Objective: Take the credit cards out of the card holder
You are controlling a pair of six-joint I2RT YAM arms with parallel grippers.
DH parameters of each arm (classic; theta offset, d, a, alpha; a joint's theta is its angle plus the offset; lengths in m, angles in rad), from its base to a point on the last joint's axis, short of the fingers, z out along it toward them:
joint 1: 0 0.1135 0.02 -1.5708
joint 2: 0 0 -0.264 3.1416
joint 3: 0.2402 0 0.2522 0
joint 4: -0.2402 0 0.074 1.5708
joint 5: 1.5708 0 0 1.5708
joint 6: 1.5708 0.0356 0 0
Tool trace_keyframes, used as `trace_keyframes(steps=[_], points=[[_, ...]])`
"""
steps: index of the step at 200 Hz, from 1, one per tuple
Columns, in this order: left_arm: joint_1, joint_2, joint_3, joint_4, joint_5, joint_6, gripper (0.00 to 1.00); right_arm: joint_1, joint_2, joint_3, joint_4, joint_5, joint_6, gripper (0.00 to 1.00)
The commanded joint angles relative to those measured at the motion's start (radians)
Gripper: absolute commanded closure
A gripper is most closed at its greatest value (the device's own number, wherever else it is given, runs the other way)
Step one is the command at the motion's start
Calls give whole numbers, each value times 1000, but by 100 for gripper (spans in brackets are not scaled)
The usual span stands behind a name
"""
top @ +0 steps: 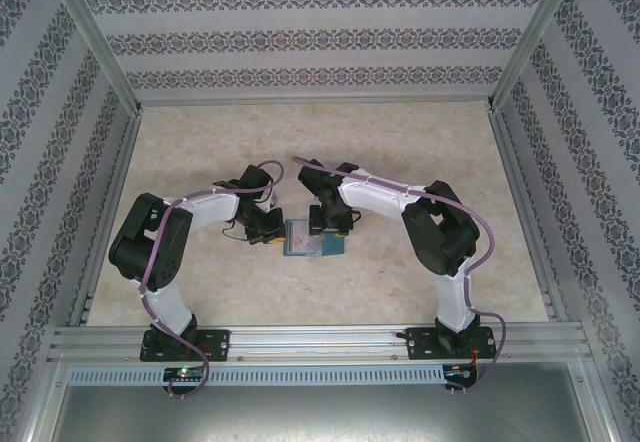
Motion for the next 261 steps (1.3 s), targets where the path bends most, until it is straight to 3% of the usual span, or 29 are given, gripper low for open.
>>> trace_keyframes(steps=[1,116,215,261], points=[[2,39,-5,-14,-43,23,94,10,-19,17,-37,39,-16,52],[1,-14,24,-30,-36,2,94,3,-36,-36,28,-8,-4,67],[-31,-31,32,125,126,-142,94,-41,-101,-190,247,-133,46,86],[-68,16,59,135,127,-162,95,-67,-133,-277,357,-179,77,91]])
